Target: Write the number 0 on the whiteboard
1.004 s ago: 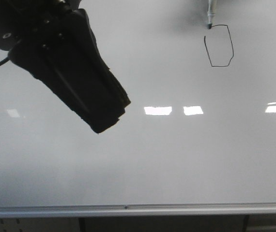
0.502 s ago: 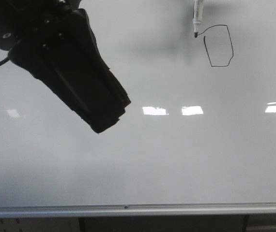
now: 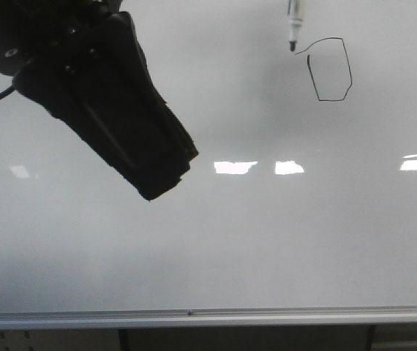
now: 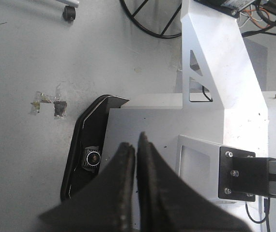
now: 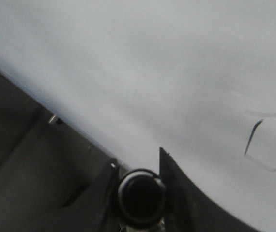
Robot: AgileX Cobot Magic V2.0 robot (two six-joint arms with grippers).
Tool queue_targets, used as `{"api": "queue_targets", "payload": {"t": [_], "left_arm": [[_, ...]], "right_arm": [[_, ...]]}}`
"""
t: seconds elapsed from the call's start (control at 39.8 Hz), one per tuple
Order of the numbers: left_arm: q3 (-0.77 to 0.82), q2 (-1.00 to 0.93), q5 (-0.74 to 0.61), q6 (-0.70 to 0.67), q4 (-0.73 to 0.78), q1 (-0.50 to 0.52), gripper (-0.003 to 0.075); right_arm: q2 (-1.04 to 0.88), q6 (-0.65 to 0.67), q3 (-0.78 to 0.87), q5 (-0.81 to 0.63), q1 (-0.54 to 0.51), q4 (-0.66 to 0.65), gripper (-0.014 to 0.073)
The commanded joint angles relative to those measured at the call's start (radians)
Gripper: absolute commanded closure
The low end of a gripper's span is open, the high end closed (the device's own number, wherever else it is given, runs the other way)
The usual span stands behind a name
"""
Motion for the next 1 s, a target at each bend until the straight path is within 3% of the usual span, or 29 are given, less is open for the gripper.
{"api": "queue_targets", "payload": {"t": [0.0, 0.15, 0.23, 0.28, 0.53, 0.73, 0.88, 0.98], "left_arm": [[-0.029, -0.042, 0.009, -0.001, -0.082, -0.006, 0.0546], [-0.029, -0.042, 0.0, 0.003, -0.171, -0.006, 0.0218], [-0.029, -0.042, 0.0, 0.045, -0.238, -0.006, 0.0107], [-0.029, -0.042, 0.013, 0.084, -0.285, -0.006, 0.0079], [-0.029, -0.042, 0.048, 0.173, -0.389, -0.006, 0.0081], [-0.029, -0.042, 0.048, 0.173, -0.389, -0.006, 0.0089], [-0.029, -0.042, 0.048, 0.173, -0.389, -0.006, 0.0236], [-0.029, -0.042, 0.048, 0.173, -0.387, -0.006, 0.0398]], "right_arm": [[-0.16, -0.084, 0.17, 0.068, -0.003, 0.117, 0.0661], [-0.299, -0.201, 0.457, 0.012, -0.003, 0.294, 0.0661], [-0.347, -0.247, 0.568, -0.003, -0.003, 0.366, 0.0661], [-0.363, -0.273, 0.617, -0.005, -0.003, 0.403, 0.0661], [-0.38, -0.407, 0.738, 0.002, -0.003, 0.645, 0.0661], [-0.38, -0.445, 0.738, -0.006, -0.003, 0.726, 0.0661], [-0.38, -0.445, 0.738, -0.01, -0.003, 0.726, 0.0661], [-0.38, -0.447, 0.738, -0.01, -0.003, 0.726, 0.0661]]}}
